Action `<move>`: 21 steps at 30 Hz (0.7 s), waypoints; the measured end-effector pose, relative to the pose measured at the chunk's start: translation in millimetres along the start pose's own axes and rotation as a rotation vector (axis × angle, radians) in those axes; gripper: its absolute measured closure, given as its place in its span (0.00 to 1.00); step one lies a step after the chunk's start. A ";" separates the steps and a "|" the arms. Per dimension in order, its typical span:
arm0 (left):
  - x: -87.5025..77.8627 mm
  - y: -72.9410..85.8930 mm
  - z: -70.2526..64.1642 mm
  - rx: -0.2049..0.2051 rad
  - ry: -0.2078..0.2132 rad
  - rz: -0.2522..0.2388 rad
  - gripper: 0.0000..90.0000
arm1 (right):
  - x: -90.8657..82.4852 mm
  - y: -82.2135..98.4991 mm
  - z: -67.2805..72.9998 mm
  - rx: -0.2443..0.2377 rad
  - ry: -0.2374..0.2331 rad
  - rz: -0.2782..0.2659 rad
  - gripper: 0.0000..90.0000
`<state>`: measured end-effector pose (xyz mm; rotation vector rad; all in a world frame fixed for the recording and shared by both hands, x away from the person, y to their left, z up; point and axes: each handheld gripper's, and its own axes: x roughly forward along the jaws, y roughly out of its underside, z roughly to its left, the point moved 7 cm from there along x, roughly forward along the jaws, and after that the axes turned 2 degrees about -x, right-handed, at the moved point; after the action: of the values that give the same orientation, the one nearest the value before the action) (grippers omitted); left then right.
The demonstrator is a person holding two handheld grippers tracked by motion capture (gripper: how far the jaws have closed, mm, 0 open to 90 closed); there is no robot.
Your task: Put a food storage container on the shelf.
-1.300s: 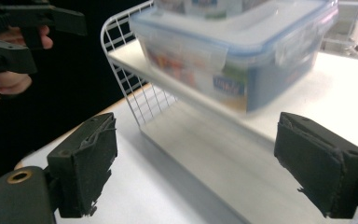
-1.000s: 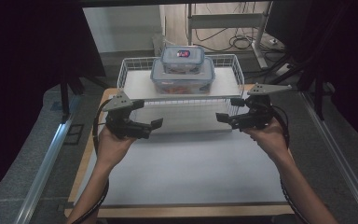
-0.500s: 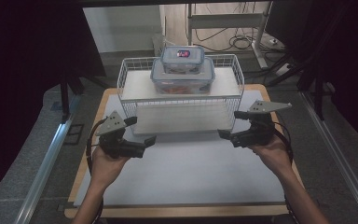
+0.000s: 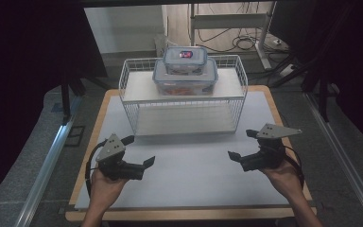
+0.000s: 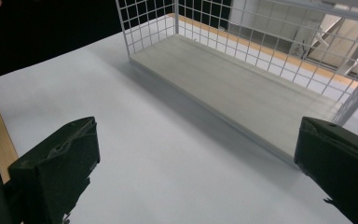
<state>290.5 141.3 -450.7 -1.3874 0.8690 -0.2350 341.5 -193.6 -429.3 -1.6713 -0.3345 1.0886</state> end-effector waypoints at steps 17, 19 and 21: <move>-11.1 56.9 -1.4 -0.049 -0.043 0.043 0.03 | -8.8 50.1 4.8 0.032 0.041 0.018 0.00; -12.7 63.7 -0.4 -0.051 -0.053 0.052 0.03 | -9.0 55.9 5.6 0.030 0.048 0.023 0.00; -13.9 70.2 0.5 -0.057 -0.059 0.061 0.03 | -8.6 62.2 6.1 0.027 0.058 0.032 0.00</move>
<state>257.9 165.4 -509.6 -1.4116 0.8731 -0.1222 314.1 -220.5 -479.4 -1.6856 -0.2556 1.0614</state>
